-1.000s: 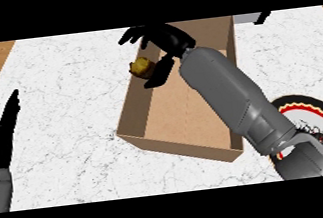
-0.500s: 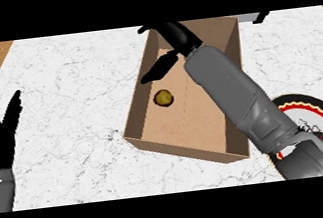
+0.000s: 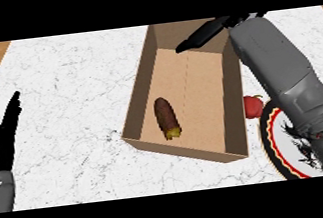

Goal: Pick the sweet potato from the plate and place it in the cardboard box

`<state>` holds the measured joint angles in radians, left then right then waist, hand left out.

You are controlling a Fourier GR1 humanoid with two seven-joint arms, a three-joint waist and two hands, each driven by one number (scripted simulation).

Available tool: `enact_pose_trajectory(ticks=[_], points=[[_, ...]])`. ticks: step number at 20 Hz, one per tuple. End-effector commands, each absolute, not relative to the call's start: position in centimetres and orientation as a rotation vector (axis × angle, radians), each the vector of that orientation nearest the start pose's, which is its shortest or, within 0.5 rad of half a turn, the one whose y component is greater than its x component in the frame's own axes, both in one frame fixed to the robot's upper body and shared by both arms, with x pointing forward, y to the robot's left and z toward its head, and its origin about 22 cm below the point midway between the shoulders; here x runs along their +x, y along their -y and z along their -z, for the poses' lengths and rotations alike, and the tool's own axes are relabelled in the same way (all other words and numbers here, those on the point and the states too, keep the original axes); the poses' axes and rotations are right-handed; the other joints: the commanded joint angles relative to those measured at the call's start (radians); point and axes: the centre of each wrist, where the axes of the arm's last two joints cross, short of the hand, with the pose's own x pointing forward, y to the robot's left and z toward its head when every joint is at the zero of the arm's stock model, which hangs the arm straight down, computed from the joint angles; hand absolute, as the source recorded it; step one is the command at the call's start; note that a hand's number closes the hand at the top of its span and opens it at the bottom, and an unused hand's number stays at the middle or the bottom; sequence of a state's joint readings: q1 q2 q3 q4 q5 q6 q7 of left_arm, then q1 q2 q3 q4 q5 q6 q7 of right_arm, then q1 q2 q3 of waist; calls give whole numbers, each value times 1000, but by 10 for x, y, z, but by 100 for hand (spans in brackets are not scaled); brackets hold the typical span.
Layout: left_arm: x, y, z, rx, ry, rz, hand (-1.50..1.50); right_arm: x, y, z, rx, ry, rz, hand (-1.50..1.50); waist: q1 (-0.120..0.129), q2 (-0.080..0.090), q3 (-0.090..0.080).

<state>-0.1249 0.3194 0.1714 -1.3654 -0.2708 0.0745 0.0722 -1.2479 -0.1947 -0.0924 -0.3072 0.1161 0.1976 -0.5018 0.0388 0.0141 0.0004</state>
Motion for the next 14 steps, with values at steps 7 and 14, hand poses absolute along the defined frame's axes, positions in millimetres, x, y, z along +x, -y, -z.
enact_pose_trajectory(ticks=[7, 14], points=[[279, -331, -24, 614, 1398, 236, 0, 467, 303, -165, 46, 1905, -504, -150, 13, 14, 1], [281, -334, -31, 628, 1440, 254, 0, 445, 371, -163, 36, 1890, -607, -150, 38, 26, 3]])
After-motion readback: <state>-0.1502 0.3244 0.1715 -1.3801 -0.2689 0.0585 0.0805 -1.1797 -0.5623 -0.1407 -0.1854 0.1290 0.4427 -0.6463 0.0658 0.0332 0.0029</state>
